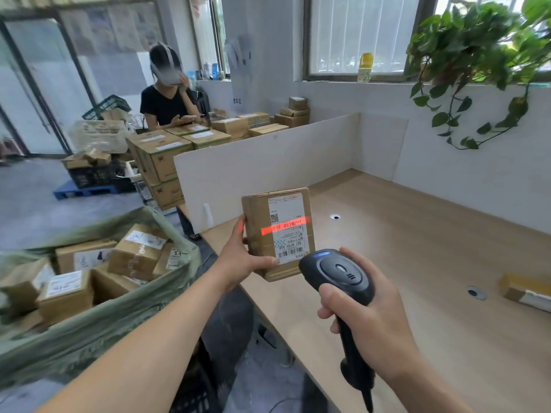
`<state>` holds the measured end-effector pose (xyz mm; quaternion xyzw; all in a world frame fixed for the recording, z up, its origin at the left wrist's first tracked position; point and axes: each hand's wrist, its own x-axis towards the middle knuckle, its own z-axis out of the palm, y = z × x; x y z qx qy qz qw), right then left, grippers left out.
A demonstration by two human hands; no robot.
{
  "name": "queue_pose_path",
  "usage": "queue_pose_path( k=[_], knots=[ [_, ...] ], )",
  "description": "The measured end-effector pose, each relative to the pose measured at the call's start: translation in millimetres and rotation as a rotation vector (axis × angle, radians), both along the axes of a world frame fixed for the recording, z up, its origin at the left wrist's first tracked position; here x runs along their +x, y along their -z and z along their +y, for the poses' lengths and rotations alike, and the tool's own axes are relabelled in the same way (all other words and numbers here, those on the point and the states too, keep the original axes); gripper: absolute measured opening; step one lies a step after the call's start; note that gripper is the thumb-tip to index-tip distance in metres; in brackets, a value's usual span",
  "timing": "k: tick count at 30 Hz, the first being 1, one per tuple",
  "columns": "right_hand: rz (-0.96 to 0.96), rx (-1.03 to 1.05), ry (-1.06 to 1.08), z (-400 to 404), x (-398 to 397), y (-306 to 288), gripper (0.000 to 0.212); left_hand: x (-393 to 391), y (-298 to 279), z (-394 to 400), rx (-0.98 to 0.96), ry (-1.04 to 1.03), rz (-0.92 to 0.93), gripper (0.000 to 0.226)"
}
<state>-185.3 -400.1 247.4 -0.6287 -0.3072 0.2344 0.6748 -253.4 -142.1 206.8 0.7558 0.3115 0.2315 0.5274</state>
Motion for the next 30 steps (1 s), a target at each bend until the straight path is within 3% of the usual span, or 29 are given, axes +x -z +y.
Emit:
queue_pose_path(
  k=[6,10,19,24,28,30],
  knots=[
    [-0.023,0.004,-0.060,44.4,-10.5,-2.2,0.056,-29.9,0.2,39.3,-0.018,-0.057,-0.006,0.134],
    [-0.053,-0.004,-0.090,88.2,-21.9,-1.1,0.053,-48.9,2.7,77.9,-0.003,-0.094,0.000,0.127],
    [-0.056,-0.041,-0.105,224.8,-57.0,8.7,0.056,-91.8,0.3,218.5,-0.066,-0.134,-0.073,0.132],
    [-0.037,-0.057,-0.111,297.9,-77.3,11.5,0.060,-116.6,-7.5,292.5,-0.077,-0.137,-0.077,0.145],
    [-0.026,-0.030,-0.157,336.7,-93.8,7.8,0.042,-134.5,-6.3,335.8,-0.100,-0.153,-0.094,0.146],
    [-0.014,-0.021,-0.167,352.8,-99.4,8.6,0.044,-143.3,-7.2,348.9,-0.091,-0.157,-0.094,0.143]
  ],
)
